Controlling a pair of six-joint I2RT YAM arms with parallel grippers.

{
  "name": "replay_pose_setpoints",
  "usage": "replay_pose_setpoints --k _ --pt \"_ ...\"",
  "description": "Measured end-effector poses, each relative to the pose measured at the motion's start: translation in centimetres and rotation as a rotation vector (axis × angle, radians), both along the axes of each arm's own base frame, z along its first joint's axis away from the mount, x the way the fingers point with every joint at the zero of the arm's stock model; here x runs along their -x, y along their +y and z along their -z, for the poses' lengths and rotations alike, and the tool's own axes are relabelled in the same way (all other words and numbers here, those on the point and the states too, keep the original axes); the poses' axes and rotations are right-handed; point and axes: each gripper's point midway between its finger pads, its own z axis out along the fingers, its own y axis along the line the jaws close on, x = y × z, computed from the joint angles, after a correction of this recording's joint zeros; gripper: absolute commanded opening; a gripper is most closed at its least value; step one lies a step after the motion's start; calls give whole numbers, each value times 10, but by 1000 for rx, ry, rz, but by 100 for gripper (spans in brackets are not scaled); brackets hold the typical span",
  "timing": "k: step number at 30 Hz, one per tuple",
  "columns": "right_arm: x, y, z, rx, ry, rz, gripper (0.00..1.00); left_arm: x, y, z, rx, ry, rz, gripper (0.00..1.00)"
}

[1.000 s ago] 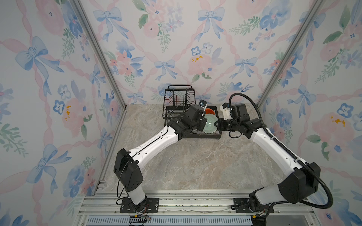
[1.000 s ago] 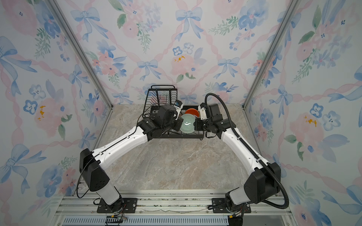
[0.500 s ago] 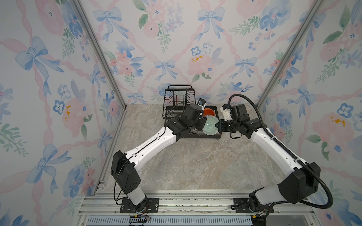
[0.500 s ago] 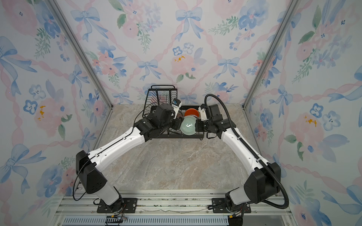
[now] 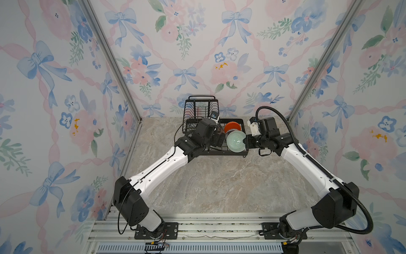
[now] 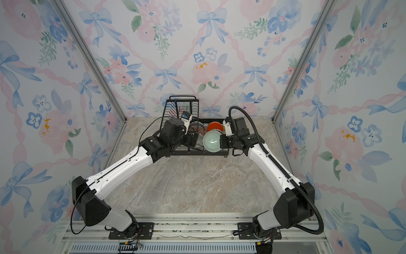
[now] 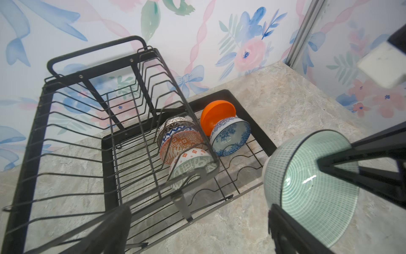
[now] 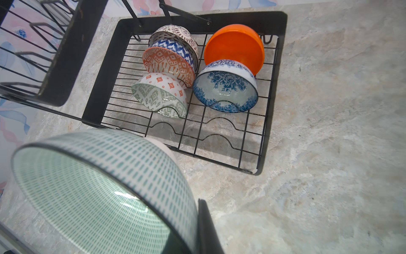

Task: Load bowls into a dish rack
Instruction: Place the bowl in the dish rack.

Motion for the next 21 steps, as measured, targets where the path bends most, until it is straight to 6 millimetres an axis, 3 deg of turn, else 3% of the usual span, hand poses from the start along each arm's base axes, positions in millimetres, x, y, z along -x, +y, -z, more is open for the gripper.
replay_pose_setpoints --k 8,21 --pt "-7 -9 4 69 -44 6 0 20 63 18 9 15 -139 98" --pt "-32 -26 10 255 -212 -6 0 53 132 85 8 109 -321 98"
